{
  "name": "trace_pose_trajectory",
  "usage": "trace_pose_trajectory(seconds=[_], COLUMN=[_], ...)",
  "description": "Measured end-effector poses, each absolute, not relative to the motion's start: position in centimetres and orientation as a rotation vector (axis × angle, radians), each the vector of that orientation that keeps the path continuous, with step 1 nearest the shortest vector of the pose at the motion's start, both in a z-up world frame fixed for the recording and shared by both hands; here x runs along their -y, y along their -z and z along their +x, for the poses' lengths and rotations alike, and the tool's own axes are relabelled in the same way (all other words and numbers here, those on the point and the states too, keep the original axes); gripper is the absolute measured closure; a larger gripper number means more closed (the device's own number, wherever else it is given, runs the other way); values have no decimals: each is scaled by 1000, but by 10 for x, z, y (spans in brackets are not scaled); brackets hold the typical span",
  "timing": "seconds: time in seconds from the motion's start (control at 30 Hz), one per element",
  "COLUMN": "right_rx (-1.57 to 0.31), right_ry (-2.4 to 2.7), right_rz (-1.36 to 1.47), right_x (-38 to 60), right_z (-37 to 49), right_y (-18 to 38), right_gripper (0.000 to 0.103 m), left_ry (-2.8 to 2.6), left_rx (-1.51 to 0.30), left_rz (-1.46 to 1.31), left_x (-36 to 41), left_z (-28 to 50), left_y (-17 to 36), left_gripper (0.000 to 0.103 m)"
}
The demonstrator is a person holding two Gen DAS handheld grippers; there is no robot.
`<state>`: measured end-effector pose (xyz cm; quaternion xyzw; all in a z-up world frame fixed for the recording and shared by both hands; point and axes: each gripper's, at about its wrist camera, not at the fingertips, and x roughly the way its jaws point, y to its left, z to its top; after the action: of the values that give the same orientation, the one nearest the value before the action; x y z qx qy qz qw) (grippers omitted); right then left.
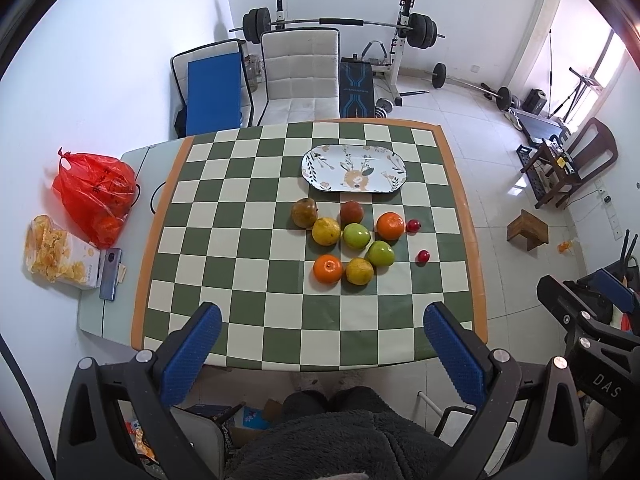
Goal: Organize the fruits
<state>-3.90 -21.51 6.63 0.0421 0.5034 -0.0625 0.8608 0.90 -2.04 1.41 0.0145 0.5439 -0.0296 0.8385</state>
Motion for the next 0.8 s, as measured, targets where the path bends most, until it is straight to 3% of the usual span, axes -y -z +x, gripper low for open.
trace_pose_trajectory(seconds=[0.8], right_rx=[-1059], right_ry=[125], right_rz=[91], right_x=[218], right_z=[-41], right_y=[-68], right_gripper=[0], left_ry=[58], left_rx=[-1140], left_rz=[27], left_x=[22], left_z=[13], left_y=[-18], left_gripper=[0])
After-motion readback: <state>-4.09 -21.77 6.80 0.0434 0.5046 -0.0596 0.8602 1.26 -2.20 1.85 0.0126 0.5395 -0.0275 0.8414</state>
